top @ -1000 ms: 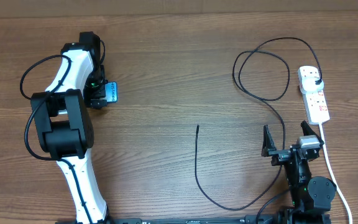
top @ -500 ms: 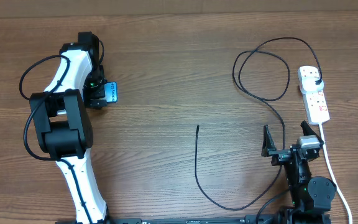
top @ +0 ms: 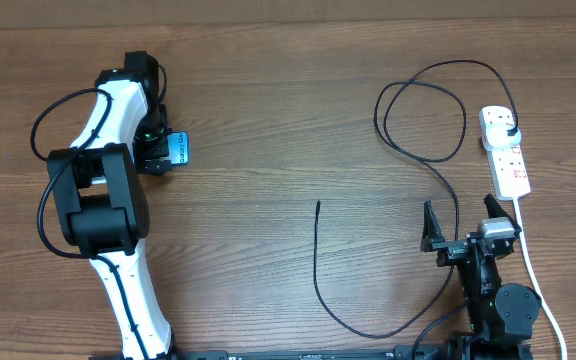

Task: Plug charger to phone and switch on socket

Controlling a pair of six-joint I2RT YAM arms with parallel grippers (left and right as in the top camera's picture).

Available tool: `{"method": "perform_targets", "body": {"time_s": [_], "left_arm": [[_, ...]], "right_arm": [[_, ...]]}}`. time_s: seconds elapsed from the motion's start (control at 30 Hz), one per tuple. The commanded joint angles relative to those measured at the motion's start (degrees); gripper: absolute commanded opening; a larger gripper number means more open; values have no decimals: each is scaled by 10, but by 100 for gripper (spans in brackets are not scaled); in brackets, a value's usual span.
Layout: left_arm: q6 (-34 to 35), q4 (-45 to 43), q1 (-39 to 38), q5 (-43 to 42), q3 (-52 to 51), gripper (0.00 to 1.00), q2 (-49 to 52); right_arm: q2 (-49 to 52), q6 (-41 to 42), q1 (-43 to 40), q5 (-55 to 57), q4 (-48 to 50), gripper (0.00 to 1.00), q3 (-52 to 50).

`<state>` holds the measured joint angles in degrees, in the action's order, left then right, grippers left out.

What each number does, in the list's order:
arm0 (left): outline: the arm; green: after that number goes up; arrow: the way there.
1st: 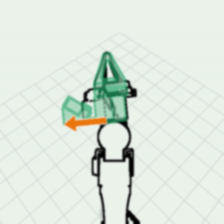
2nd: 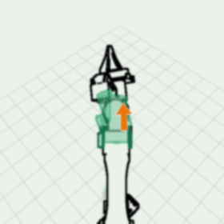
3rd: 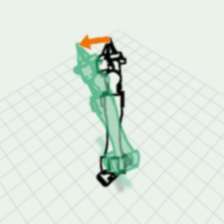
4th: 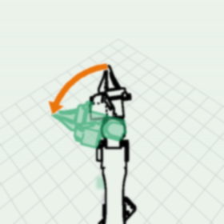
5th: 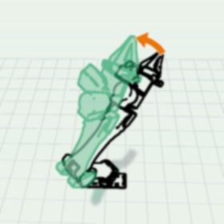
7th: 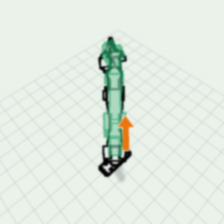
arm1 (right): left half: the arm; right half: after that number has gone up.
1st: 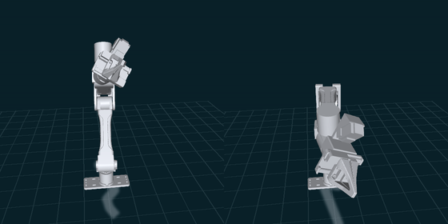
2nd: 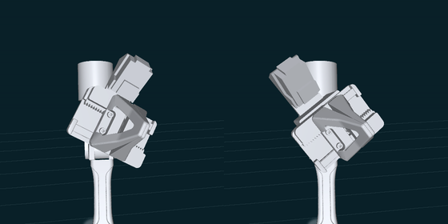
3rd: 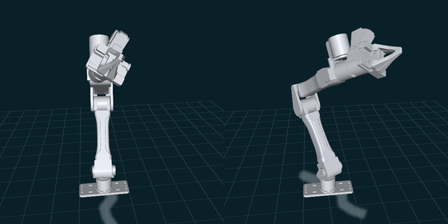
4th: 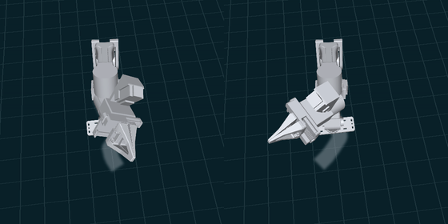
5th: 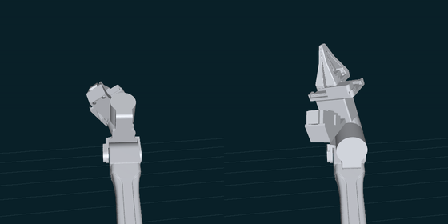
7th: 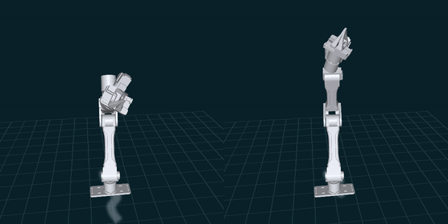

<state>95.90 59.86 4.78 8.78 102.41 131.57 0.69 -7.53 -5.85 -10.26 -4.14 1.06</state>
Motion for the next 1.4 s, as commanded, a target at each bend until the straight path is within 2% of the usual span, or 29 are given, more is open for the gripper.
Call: {"method": "perform_targets", "body": {"time_s": [0.0,0.47,0.77,1.37], "left_arm": [[10,-3,9,-7,-24,100,30],[4,-3,27,-9,-24,100,30],[-33,-15,28,-9,-24,100,30],[-33,-16,28,-9,-24,100,30]], "right_arm": [[-5,0,4,-1,2,100,-6],[-5,0,4,-1,2,100,-6],[-5,0,4,-1,2,100,-6],[-5,0,4,-1,2,100,-6]]}}
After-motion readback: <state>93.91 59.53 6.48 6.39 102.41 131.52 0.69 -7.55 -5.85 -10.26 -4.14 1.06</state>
